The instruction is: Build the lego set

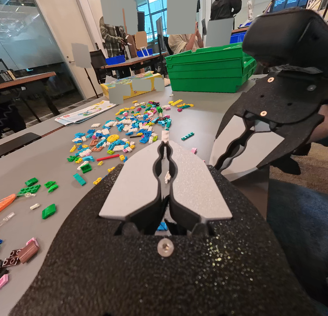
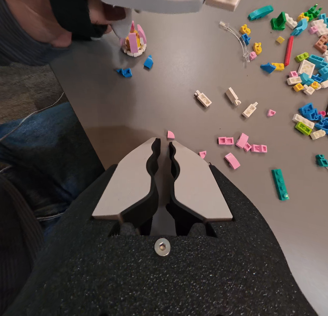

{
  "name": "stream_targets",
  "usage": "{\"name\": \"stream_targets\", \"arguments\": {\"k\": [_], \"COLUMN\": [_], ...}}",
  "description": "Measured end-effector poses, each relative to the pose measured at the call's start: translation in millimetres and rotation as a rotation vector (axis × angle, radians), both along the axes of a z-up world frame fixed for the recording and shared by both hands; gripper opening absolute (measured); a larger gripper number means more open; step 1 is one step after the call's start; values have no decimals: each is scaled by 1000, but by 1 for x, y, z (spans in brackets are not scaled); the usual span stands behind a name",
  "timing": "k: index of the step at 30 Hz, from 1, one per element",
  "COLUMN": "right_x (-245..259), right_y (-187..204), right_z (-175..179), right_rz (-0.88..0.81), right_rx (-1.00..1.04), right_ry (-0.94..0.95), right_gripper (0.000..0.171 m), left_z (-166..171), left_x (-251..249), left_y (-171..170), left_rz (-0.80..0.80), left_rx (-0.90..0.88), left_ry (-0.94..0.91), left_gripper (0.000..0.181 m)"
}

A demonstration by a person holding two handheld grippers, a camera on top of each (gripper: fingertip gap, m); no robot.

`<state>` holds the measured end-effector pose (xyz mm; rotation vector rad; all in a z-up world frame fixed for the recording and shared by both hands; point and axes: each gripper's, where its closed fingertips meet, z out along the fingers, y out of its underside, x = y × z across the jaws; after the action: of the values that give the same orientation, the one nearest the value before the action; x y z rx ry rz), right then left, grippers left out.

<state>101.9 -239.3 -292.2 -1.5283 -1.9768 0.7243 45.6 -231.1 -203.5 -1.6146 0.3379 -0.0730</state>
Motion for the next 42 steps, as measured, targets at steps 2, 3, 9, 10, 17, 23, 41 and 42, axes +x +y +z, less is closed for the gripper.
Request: {"name": "stream_targets", "arguments": {"k": [2, 3, 9, 10, 17, 23, 41, 42], "right_x": [-2, -3, -3, -4, -4, -2, -3, -3], "right_y": [2, 2, 5, 6, 6, 5, 6, 6], "right_z": [0, 0, 0, 0, 1, 2, 5, 5], "right_rz": [-14, -11, 37, 52, 156, 164, 147, 147], "right_rx": [24, 26, 8, 5, 12, 13, -27, -26], "right_ry": [0, -4, -1, -3, 10, 38, 83, 83], "right_gripper": [9, 9, 4, 2, 2, 0, 0, 0], "left_z": [-1, -2, -3, -4, -2, -3, -2, -2], "left_x": [1, 2, 5, 6, 5, 8, 8, 8], "left_y": [0, 0, 1, 1, 0, 0, -1, -1], "left_rz": [-4, -5, -24, -34, -38, -46, -55, -56], "left_rx": [-3, -6, -15, -21, -14, -16, -13, -12], "left_ry": [13, 18, 28, 27, 8, 25, 13, 15], "left_gripper": [2, 2, 2, 2, 2, 2, 2, 2]}}
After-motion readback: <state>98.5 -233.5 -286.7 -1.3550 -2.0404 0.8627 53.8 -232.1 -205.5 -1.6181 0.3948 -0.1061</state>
